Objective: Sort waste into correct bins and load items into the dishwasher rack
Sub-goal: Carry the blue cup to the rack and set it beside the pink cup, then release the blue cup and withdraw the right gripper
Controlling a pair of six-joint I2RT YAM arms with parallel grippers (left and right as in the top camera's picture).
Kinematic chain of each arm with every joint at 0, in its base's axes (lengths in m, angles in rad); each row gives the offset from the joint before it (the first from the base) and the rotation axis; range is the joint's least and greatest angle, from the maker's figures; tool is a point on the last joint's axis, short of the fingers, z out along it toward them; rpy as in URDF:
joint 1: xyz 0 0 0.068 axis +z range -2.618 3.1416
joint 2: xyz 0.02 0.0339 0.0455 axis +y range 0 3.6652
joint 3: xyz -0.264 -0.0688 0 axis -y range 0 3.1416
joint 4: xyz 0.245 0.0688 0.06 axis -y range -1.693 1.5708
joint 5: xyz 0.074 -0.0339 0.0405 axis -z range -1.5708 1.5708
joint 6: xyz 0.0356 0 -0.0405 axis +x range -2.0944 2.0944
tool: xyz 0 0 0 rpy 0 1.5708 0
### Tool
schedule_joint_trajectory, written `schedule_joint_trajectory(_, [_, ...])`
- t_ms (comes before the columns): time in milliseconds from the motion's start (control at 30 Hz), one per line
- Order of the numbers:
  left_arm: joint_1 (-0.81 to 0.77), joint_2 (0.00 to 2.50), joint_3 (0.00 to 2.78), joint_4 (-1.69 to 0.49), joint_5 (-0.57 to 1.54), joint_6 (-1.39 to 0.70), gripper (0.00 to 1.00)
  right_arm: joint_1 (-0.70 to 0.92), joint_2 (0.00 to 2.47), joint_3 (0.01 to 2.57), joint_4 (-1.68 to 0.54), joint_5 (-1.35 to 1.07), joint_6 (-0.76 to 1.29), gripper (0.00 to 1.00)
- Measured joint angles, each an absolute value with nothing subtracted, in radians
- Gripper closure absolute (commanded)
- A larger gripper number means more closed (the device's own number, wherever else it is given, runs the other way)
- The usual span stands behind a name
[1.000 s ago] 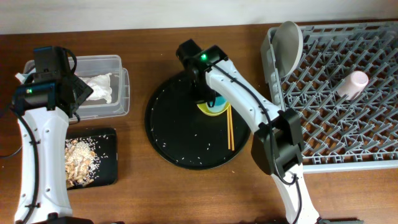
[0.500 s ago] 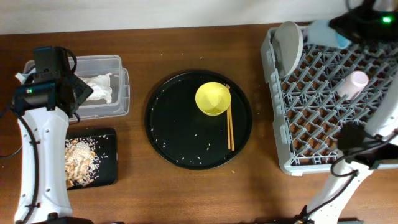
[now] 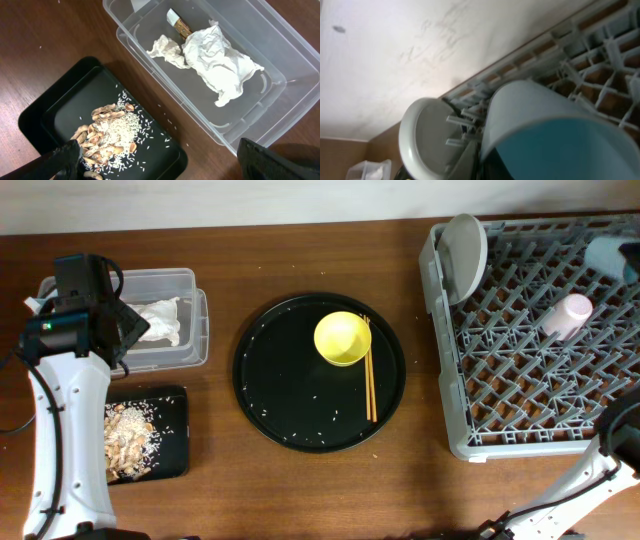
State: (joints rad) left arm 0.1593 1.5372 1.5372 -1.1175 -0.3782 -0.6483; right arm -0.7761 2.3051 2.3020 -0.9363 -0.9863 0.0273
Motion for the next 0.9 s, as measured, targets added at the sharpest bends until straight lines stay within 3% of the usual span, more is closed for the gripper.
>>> schedule_joint_trajectory(100, [0.159, 1.537, 1.537, -1.116, -0.379, -0.648, 0.01, -0.825, 2.304, 2.017, -0.439, -1.213, 0.235, 0.96])
schedule_joint_trajectory(167, [0.159, 1.537, 1.537, -1.116, -0.379, -0.648, 0.01, -0.831, 2.304, 1.941, -0.352, -1.262, 0.309, 0.96])
schedule_joint_trajectory(667, [0.159, 1.537, 1.537, -1.116, -0.379, -0.648, 0.01, -0.883, 2.380, 1.926, -0.554, -1.334, 0.365, 0.96])
schedule_joint_trajectory(700, [0.159, 1.537, 1.537, -1.117, -0.379, -0.648, 0.01, -0.895, 2.380, 1.928, -0.614, -1.327, 0.345, 0.92])
schedule_joint_trajectory(767, [0.159, 1.537, 1.537, -1.116, -0.378, -0.648, 0.01, -0.953, 2.345, 1.931, -0.783, -1.165, 0.294, 0.72])
schedule_joint_trajectory(800, [0.159, 1.537, 1.537, -1.118, -0.379, -0.648, 0.01, -0.980, 2.337, 1.929, -0.801, -1.095, 0.292, 0.67])
schedule_joint_trajectory(833, [0.159, 1.537, 1.537, -1.117, -0.379, -0.648, 0.01, -0.991, 2.330, 1.925, -0.821, -1.061, 0.284, 0.55])
schedule_joint_trajectory(900, [0.159, 1.537, 1.537, -1.118, -0.379, -0.648, 0.01, -1.003, 2.260, 1.925, -0.865, -1.004, 0.284, 0.48])
